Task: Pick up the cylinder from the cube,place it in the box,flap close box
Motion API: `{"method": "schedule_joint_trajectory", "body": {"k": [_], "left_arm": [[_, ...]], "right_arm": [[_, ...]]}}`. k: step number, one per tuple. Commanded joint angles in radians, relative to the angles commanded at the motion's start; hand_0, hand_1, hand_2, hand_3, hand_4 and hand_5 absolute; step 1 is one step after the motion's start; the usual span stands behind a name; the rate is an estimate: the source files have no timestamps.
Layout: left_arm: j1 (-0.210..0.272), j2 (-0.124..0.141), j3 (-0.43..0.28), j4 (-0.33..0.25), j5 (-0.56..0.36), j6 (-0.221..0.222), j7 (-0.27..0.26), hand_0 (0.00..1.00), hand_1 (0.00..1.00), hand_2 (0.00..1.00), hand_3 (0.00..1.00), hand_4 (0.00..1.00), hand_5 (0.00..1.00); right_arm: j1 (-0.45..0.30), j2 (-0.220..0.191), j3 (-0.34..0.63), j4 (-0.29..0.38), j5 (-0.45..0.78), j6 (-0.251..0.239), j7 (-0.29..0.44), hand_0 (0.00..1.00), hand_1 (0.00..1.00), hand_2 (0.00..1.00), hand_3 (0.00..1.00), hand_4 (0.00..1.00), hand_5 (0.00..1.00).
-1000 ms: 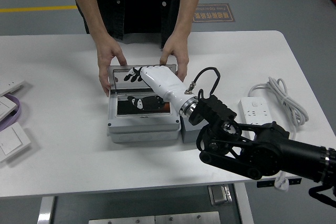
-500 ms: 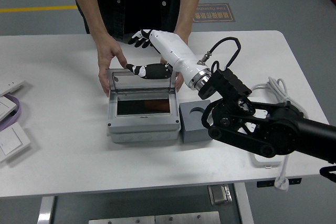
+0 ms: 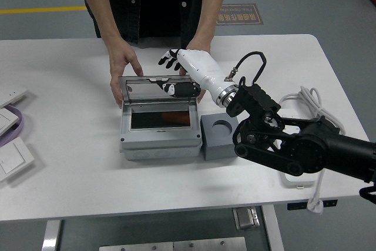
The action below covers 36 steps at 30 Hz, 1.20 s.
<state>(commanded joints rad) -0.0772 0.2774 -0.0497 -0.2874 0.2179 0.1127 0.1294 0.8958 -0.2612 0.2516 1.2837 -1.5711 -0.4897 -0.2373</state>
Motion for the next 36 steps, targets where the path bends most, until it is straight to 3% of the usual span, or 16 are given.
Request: {"method": "schedule_joint_trajectory", "body": {"k": [8, 11, 18, 23, 27, 28, 31, 36], "left_arm": [[-0.001, -0.004, 0.029, 0.005, -0.03, 0.002, -0.001, 0.6, 0.599, 0.582, 0.637, 0.705, 0.248], [-0.001, -0.004, 0.035, 0.008, -0.038, 0.002, 0.001, 0.6, 0.599, 0.581, 0.637, 0.706, 0.248], [0.004, 0.0, 0.005, 0.012, -0.015, 0.001, 0.015, 0.6, 0.599, 0.581, 0.637, 0.706, 0.247], [0.007, -0.002, -0.079, 0.018, 0.059, 0.0, 0.052, 0.6, 0.599, 0.581, 0.638, 0.706, 0.247], [0.009, -0.001, -0.106, 0.021, 0.08, 0.001, 0.063, 0.6, 0.599, 0.581, 0.638, 0.706, 0.247], [0.009, -0.001, -0.107, 0.022, 0.079, 0.002, 0.062, 0.6, 0.599, 0.581, 0.637, 0.706, 0.247], [0.01, 0.0, -0.105, 0.023, 0.065, 0.007, 0.053, 0.6, 0.599, 0.581, 0.637, 0.706, 0.247], [0.022, 0.002, -0.094, 0.024, 0.034, 0.012, 0.042, 0.6, 0.598, 0.58, 0.637, 0.707, 0.247]], "right_arm": [[-0.019, 0.001, 0.001, 0.01, 0.004, 0.005, 0.0, 0.534, 0.517, 0.586, 0.638, 0.696, 0.315], [-0.028, -0.011, 0.007, 0.042, 0.006, 0.005, -0.004, 0.527, 0.521, 0.588, 0.64, 0.687, 0.314], [-0.058, -0.048, 0.025, 0.149, 0.017, 0.02, -0.025, 0.528, 0.522, 0.591, 0.648, 0.68, 0.313], [-0.104, -0.065, 0.055, 0.227, 0.009, 0.067, -0.059, 0.526, 0.547, 0.615, 0.671, 0.678, 0.314], [-0.14, -0.07, 0.064, 0.244, 0.092, 0.086, -0.04, 0.526, 0.547, 0.615, 0.671, 0.678, 0.314], [-0.149, -0.07, 0.064, 0.238, 0.124, 0.09, -0.025, 0.52, 0.58, 0.661, 0.683, 0.68, 0.317], [-0.179, -0.069, 0.079, 0.225, 0.212, 0.104, 0.025, 0.52, 0.58, 0.661, 0.683, 0.68, 0.317], [-0.243, -0.081, 0.169, 0.251, 0.348, 0.101, 0.074, 0.54, 0.601, 0.685, 0.69, 0.672, 0.308]]}}
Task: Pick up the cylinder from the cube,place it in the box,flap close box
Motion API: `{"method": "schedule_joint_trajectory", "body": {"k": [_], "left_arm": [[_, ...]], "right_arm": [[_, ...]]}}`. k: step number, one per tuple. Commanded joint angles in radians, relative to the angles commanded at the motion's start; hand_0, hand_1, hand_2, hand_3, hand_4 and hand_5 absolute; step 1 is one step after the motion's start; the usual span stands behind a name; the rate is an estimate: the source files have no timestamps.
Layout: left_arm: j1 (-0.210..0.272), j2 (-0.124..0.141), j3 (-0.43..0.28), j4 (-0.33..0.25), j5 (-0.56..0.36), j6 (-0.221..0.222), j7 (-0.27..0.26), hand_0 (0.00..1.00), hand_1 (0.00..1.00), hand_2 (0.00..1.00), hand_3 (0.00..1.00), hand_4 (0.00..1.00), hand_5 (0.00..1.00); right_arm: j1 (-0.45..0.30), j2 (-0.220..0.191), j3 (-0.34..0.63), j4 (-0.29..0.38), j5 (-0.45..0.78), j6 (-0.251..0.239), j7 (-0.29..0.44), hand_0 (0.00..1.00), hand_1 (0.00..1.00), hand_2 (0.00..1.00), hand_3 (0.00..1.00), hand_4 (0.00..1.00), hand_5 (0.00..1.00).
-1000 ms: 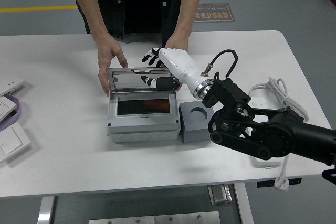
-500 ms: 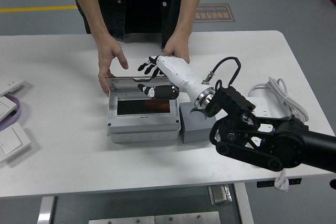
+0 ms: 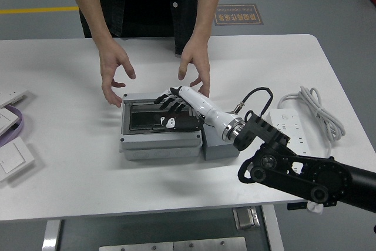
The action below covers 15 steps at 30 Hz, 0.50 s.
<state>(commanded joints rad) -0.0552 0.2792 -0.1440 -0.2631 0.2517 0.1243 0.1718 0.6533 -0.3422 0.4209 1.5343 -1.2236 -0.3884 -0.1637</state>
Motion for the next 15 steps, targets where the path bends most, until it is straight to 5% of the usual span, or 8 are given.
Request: {"method": "schedule_joint_trajectory", "body": {"k": [9, 15], "left_arm": [[0.016, -0.008, 0.018, -0.003, -0.024, 0.001, -0.006, 0.6, 0.596, 0.579, 0.637, 0.706, 0.248], [0.039, -0.011, 0.026, -0.004, -0.047, -0.002, -0.011, 0.599, 0.596, 0.579, 0.637, 0.707, 0.249]], "right_arm": [[-0.149, -0.109, 0.238, 0.143, 0.019, -0.038, 0.051, 0.542, 0.598, 0.681, 0.686, 0.67, 0.312], [-0.285, -0.103, 0.411, 0.091, 0.152, -0.074, 0.19, 0.545, 0.584, 0.676, 0.678, 0.661, 0.307]]}}
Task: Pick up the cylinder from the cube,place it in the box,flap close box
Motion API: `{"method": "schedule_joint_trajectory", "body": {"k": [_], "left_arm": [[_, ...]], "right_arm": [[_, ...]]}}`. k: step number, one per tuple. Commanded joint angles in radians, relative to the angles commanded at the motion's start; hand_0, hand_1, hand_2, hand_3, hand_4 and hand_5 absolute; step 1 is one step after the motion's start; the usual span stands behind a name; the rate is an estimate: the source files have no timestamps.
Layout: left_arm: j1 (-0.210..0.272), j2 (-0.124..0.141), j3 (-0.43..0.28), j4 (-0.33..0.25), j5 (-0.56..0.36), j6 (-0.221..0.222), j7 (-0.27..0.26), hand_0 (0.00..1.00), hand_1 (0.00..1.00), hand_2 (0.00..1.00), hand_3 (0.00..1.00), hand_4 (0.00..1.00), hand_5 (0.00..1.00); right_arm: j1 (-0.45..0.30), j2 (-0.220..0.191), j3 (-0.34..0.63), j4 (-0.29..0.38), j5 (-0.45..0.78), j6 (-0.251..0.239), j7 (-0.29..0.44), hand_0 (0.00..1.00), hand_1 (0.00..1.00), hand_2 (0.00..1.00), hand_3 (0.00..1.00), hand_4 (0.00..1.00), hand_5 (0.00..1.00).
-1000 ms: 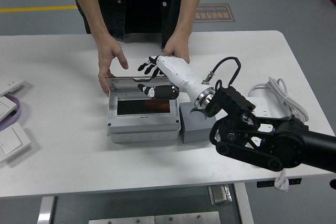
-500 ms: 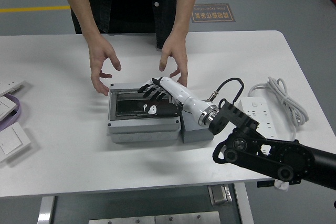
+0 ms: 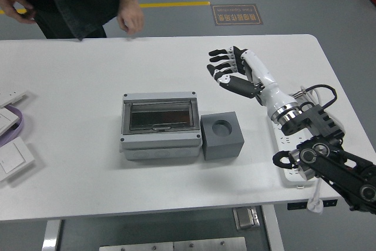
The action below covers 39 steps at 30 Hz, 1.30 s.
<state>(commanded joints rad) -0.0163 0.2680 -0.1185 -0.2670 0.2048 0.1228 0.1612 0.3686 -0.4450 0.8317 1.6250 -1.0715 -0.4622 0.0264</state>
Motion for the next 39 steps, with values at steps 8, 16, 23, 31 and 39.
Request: {"method": "schedule_joint_trajectory", "body": {"k": [8, 16, 23, 31, 39], "left_arm": [[0.023, -0.005, 0.018, -0.004, -0.021, -0.002, -0.005, 0.599, 0.594, 0.579, 0.637, 0.707, 0.252], [0.024, -0.004, 0.043, -0.007, -0.043, -0.003, -0.014, 0.597, 0.594, 0.578, 0.638, 0.707, 0.252], [0.016, 0.003, 0.07, -0.007, -0.064, -0.002, -0.028, 0.597, 0.594, 0.578, 0.637, 0.707, 0.252], [0.017, -0.001, 0.073, -0.008, -0.064, 0.0, -0.027, 0.597, 0.593, 0.577, 0.633, 0.692, 0.254], [0.015, -0.005, 0.082, -0.008, -0.074, 0.001, -0.031, 0.597, 0.593, 0.578, 0.636, 0.702, 0.252]], "right_arm": [[-0.113, 0.017, 0.17, -0.05, 0.114, 0.005, 0.127, 0.542, 0.57, 0.637, 0.671, 0.664, 0.297], [-0.109, 0.018, 0.19, -0.085, 0.156, 0.039, 0.139, 0.556, 0.585, 0.632, 0.67, 0.673, 0.275], [-0.102, 0.017, 0.177, -0.095, 0.127, 0.136, 0.101, 0.557, 0.594, 0.638, 0.669, 0.708, 0.25], [-0.096, 0.004, 0.174, -0.079, 0.272, 0.213, 0.178, 0.62, 0.647, 0.69, 0.77, 0.834, 0.123], [-0.099, 0.008, 0.192, -0.061, 0.351, 0.221, 0.202, 0.816, 0.735, 0.771, 0.807, 0.837, 0.108]]}}
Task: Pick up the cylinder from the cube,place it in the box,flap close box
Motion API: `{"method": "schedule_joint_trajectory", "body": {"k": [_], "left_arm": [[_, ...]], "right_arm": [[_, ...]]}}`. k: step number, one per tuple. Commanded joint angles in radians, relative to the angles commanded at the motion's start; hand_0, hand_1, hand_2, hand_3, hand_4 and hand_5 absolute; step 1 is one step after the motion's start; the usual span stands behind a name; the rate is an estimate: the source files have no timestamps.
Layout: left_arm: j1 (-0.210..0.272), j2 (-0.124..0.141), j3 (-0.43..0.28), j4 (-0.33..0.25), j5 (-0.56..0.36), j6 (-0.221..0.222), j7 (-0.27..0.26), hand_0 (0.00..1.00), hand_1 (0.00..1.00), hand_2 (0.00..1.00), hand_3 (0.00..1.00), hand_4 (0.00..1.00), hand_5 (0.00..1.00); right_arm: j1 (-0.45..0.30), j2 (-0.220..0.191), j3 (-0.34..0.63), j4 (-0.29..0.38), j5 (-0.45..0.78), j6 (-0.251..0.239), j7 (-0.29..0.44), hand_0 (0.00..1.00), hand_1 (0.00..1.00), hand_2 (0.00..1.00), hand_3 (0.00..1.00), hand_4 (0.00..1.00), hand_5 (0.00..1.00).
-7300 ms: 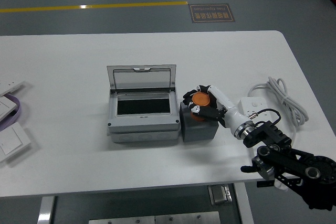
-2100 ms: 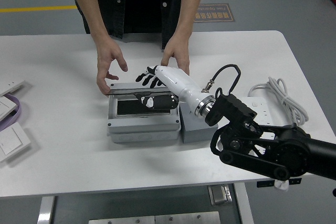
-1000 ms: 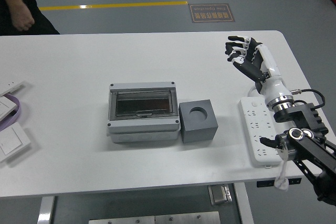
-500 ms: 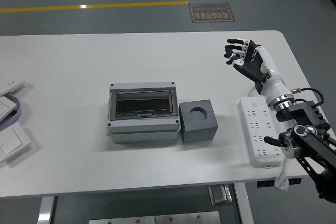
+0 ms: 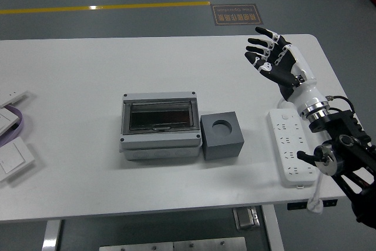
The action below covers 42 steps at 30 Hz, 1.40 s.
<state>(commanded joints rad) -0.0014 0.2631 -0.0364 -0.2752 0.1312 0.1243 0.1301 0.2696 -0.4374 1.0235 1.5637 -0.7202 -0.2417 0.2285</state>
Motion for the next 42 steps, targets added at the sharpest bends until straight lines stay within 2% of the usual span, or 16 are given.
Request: {"method": "schedule_joint_trajectory", "body": {"k": [4, 5, 10, 11, 34, 42], "left_arm": [[-0.003, -0.007, 0.003, 0.0, -0.003, -0.001, -0.001, 0.597, 0.593, 0.578, 0.636, 0.702, 0.252], [-0.003, -0.008, 0.003, 0.0, -0.003, 0.0, -0.001, 0.597, 0.593, 0.578, 0.636, 0.701, 0.251], [-0.003, -0.008, 0.001, 0.0, 0.007, 0.002, 0.001, 0.597, 0.593, 0.578, 0.636, 0.701, 0.251], [-0.003, -0.008, 0.001, 0.001, 0.007, 0.002, 0.0, 0.597, 0.593, 0.579, 0.636, 0.691, 0.255], [-0.016, -0.002, 0.006, 0.0, 0.008, 0.002, 0.005, 0.597, 0.593, 0.577, 0.626, 0.686, 0.254], [-0.018, 0.016, -0.026, -0.001, 0.057, 0.001, 0.018, 0.597, 0.593, 0.578, 0.627, 0.689, 0.251]], "right_arm": [[-0.005, -0.002, 0.004, -0.009, 0.013, 0.007, -0.001, 0.816, 0.735, 0.771, 0.807, 0.837, 0.108], [-0.005, -0.003, 0.005, -0.011, 0.015, 0.008, -0.002, 0.818, 0.742, 0.773, 0.788, 0.942, 0.394], [-0.009, -0.003, 0.017, -0.018, 0.02, 0.011, -0.002, 0.818, 0.742, 0.773, 0.788, 0.942, 0.394], [-0.01, -0.003, 0.02, -0.019, 0.021, 0.012, -0.001, 0.821, 0.745, 0.777, 0.783, 0.947, 0.474], [-0.007, 0.0, 0.021, -0.035, 0.051, -0.002, 0.008, 0.829, 0.742, 0.775, 0.77, 0.936, 0.493], [-0.009, -0.006, 0.022, -0.039, 0.056, -0.006, 0.013, 0.827, 0.741, 0.774, 0.761, 0.931, 0.478]]}}
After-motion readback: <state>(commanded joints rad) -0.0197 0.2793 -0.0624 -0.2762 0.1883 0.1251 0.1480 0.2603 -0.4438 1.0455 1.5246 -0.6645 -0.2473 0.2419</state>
